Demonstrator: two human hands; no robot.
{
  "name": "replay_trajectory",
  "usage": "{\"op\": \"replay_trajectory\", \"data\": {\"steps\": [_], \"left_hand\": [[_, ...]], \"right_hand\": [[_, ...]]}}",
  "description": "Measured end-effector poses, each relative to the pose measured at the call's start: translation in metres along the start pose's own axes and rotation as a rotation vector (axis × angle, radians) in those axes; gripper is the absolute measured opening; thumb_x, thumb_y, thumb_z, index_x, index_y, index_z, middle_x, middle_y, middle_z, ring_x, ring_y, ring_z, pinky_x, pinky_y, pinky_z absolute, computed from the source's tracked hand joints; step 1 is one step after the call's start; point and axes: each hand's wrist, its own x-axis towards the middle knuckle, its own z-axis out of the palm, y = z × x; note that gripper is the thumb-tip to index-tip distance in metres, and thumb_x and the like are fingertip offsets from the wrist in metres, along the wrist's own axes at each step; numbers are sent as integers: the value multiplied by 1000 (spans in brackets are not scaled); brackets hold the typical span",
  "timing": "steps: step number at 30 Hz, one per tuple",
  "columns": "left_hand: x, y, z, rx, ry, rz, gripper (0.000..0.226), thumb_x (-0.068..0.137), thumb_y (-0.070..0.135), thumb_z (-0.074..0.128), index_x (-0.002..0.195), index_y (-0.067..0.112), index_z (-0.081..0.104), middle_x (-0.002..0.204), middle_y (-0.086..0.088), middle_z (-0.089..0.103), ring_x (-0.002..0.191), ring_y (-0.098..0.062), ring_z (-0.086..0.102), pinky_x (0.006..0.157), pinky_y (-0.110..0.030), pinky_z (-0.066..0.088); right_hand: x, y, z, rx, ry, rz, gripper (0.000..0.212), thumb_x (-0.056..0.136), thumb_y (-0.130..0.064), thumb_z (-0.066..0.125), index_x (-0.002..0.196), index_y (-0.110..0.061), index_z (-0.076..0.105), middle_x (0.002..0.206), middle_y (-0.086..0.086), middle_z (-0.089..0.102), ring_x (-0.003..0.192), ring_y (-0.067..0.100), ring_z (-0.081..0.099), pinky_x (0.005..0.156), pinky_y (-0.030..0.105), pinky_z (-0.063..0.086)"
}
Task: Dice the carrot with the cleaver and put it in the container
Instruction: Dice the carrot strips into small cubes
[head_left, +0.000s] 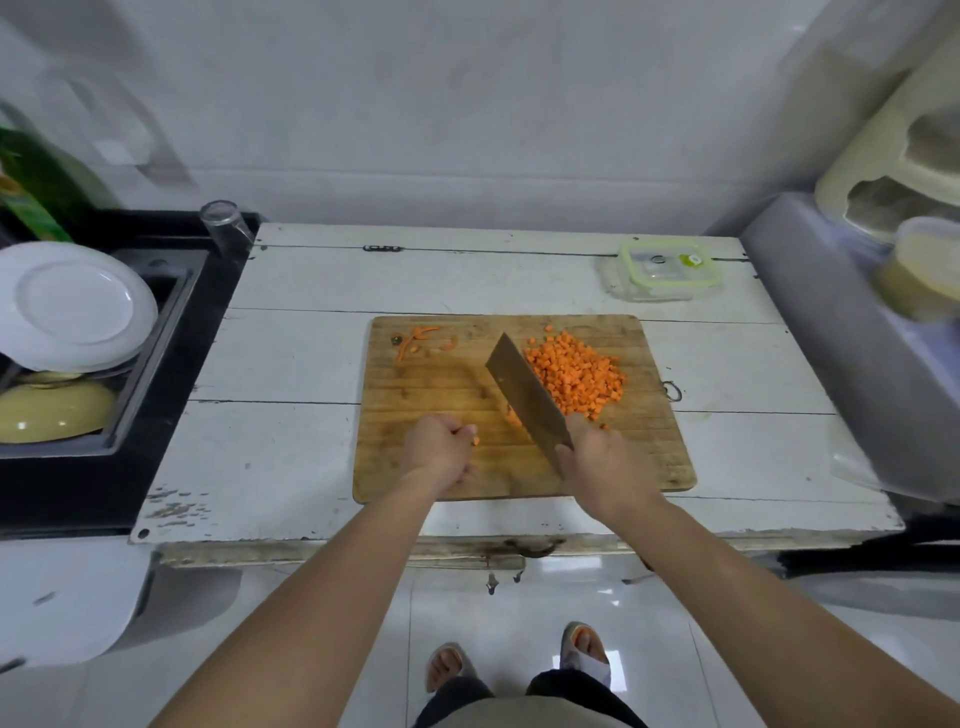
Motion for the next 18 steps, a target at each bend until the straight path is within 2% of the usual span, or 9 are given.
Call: {"op": "replay_trajectory", "data": {"steps": [3, 6, 11, 15, 18], "left_hand": [[-3, -16, -19, -213, 99, -114, 19, 104, 8, 51, 99, 10, 69, 84, -11, 69, 64, -25, 68, 65, -38, 62], [-11, -39, -36, -343, 199, -160, 26, 99, -4, 47, 109, 4, 70, 92, -15, 72, 71, -26, 67, 76, -43, 61], [-24, -43, -35, -223, 167, -68, 36, 95, -3, 47, 115, 13, 71, 104, -2, 71, 93, -20, 71, 89, -35, 59], [-24, -43, -33, -139, 126, -22, 38, 99, 0, 46, 128, 16, 66, 118, -1, 66, 103, -17, 66, 78, -21, 53], [-22, -43, -33, -86, 111, -23, 40, 99, 2, 46, 132, 16, 64, 123, -2, 66, 109, -19, 64, 89, -27, 54]], "right_hand": [[-11, -16, 5, 42, -25, -64, 18, 103, -28, 44, 116, -16, 47, 90, 8, 65, 76, 29, 62, 57, 35, 48], [-21, -45, 26, 1, -95, -103, 19, 101, -23, 45, 116, -14, 52, 94, 12, 68, 85, 34, 66, 62, 34, 43], [-16, -58, 35, -28, -77, -23, 21, 95, -5, 44, 113, -14, 48, 94, 14, 67, 87, 37, 66, 62, 37, 43], [5, -23, 20, -65, 4, 79, 22, 93, -5, 50, 113, -13, 47, 93, 13, 66, 81, 34, 66, 63, 41, 54], [20, 0, 7, -73, 23, 137, 20, 94, -9, 49, 113, -15, 47, 95, 12, 65, 82, 33, 64, 64, 41, 54]]}}
